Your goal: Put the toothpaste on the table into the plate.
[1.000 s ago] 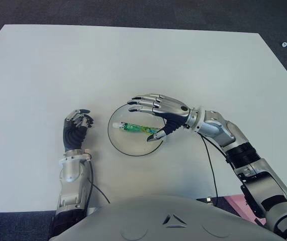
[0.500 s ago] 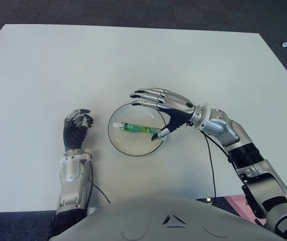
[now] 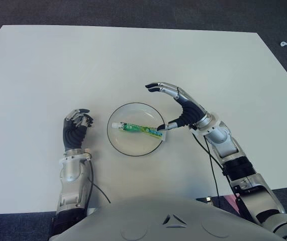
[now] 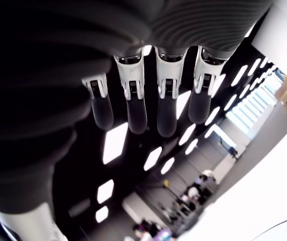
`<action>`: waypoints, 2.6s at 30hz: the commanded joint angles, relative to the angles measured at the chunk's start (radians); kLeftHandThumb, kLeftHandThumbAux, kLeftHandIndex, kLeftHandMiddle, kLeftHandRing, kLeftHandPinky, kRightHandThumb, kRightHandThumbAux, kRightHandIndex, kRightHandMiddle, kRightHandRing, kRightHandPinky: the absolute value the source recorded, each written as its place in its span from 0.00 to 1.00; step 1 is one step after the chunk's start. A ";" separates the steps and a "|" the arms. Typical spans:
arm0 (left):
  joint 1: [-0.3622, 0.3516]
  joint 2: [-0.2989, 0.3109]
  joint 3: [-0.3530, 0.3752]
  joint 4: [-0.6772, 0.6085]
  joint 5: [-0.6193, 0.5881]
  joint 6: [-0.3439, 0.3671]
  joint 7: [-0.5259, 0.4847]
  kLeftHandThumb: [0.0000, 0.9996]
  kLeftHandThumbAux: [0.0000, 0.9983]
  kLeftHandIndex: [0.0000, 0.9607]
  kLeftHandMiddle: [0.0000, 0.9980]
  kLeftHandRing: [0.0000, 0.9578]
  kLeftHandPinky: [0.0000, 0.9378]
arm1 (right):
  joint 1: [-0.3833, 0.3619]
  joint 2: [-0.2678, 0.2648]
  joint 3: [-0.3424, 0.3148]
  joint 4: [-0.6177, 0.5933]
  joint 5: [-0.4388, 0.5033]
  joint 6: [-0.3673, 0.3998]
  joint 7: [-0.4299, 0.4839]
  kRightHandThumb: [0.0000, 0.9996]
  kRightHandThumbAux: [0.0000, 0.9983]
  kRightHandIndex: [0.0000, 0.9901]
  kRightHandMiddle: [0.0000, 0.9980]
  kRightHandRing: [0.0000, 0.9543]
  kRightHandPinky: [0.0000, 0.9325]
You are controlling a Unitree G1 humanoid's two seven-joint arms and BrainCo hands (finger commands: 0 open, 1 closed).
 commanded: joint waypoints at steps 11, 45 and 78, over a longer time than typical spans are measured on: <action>0.013 0.006 -0.005 0.052 0.008 0.071 -0.004 0.71 0.71 0.46 0.62 0.63 0.63 | 0.173 0.224 -0.138 -0.042 0.561 0.361 0.081 0.69 0.74 0.44 0.61 0.66 0.70; -0.011 0.012 -0.017 0.063 -0.013 0.074 -0.015 0.71 0.71 0.46 0.61 0.64 0.65 | 0.257 0.429 -0.369 -0.069 0.393 0.634 -0.178 0.71 0.72 0.44 0.66 0.67 0.61; -0.002 0.011 -0.029 0.072 -0.001 0.035 -0.016 0.71 0.72 0.45 0.63 0.65 0.66 | 0.201 0.410 -0.427 0.173 0.253 0.532 -0.110 0.71 0.73 0.44 0.59 0.60 0.60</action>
